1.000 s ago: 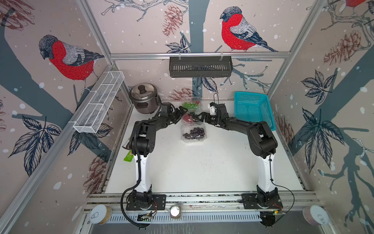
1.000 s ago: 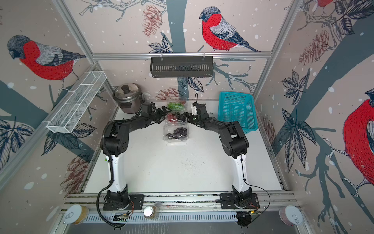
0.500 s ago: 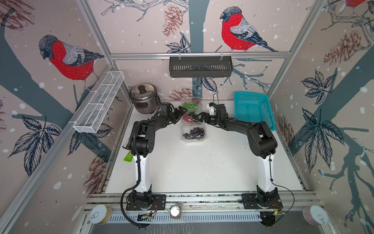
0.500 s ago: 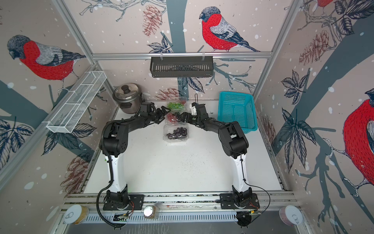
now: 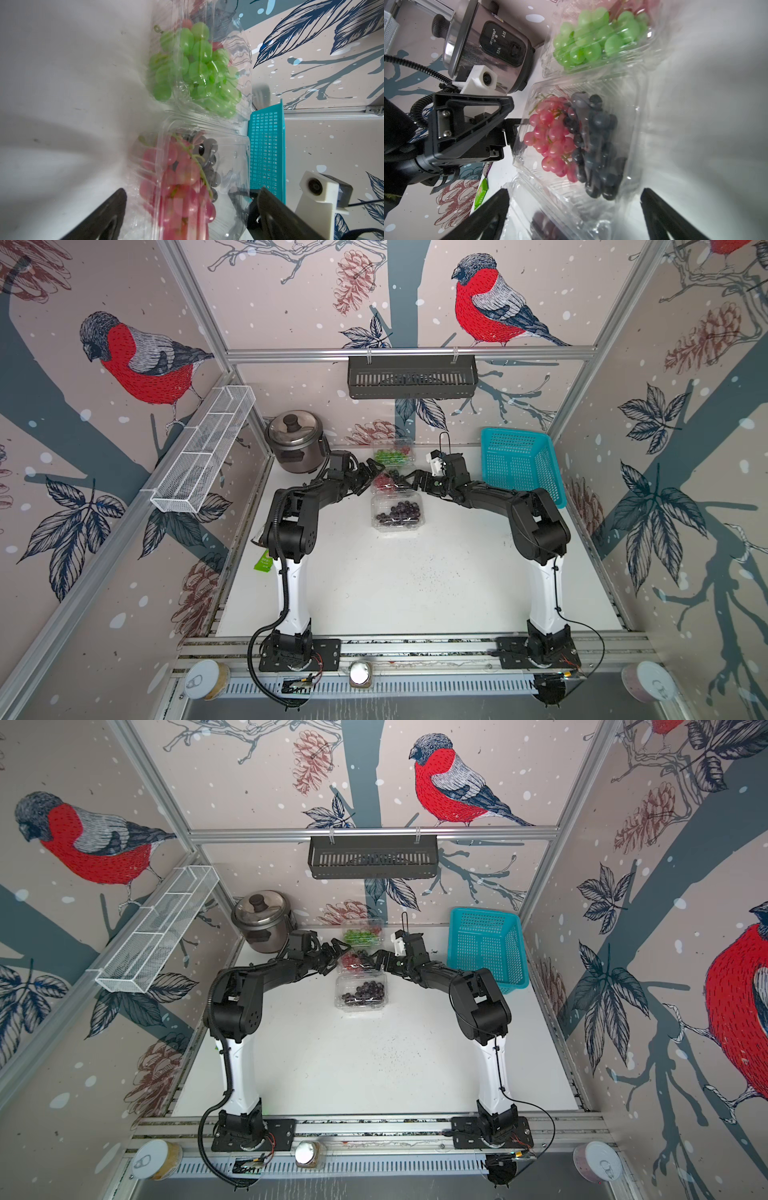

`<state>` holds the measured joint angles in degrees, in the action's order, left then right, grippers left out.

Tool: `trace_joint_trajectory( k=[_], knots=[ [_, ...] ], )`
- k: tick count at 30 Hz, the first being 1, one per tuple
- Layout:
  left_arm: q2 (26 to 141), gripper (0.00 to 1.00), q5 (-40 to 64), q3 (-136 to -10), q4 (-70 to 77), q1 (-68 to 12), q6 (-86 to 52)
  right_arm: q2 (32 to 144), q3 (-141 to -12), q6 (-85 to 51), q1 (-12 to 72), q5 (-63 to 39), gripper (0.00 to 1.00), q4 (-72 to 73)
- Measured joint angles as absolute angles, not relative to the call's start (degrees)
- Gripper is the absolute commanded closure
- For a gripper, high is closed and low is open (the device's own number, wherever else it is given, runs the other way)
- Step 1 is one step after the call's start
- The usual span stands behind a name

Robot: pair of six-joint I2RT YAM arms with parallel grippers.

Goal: Pack grapes into containers
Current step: Adjust the packing box at the center of the board.

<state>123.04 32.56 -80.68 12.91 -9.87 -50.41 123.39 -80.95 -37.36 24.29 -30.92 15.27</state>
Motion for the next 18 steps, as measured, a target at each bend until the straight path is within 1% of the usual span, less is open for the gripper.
trace_joint_trajectory(
  k=[4,10,18],
  knots=[
    [122.7,0.03,32.2,-81.1,11.0,-9.5,-48.6,122.0,-79.5,-37.1,23.1,-30.5,0.00,14.6],
    [118.2,0.03,28.7,-79.7,6.6,-8.9,-44.2,115.9,-76.2,-34.3,21.6,-28.3,0.00,12.7],
    [106.5,0.03,21.8,-69.0,4.9,-9.0,-39.3,103.5,-68.7,-29.6,20.3,-21.6,0.00,8.5]
  ],
)
